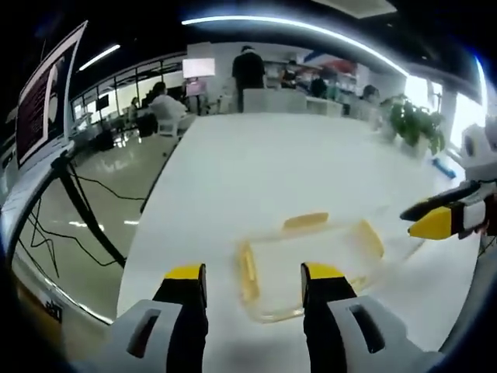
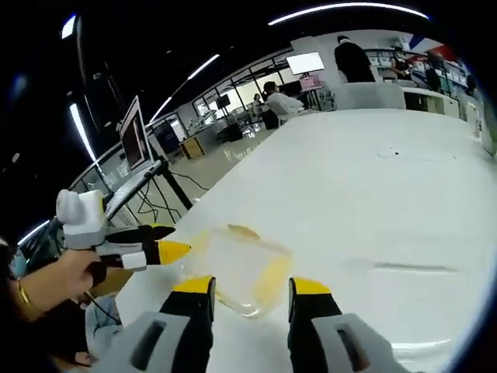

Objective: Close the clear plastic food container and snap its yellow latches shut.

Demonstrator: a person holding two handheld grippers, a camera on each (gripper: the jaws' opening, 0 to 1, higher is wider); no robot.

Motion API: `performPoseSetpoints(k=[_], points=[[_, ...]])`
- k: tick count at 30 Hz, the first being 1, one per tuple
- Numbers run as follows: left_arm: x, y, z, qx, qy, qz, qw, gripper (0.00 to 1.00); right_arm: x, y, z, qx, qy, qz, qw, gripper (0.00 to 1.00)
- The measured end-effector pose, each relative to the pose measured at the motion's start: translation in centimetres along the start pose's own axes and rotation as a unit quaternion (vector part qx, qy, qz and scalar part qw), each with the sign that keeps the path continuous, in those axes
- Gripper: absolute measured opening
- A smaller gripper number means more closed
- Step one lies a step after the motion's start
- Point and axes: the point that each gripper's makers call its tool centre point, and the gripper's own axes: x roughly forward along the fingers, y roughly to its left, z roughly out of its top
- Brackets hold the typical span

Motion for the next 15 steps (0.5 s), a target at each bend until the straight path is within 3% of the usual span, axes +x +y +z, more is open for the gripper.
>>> performPoseSetpoints(k=[15], points=[[1.8, 1.1, -1.3, -0.013, 0.02, 0.02, 0.9995, 0.31, 2.9, -1.0, -1.0, -0.026, 0.014, -0.021, 0.9993, 0.25]])
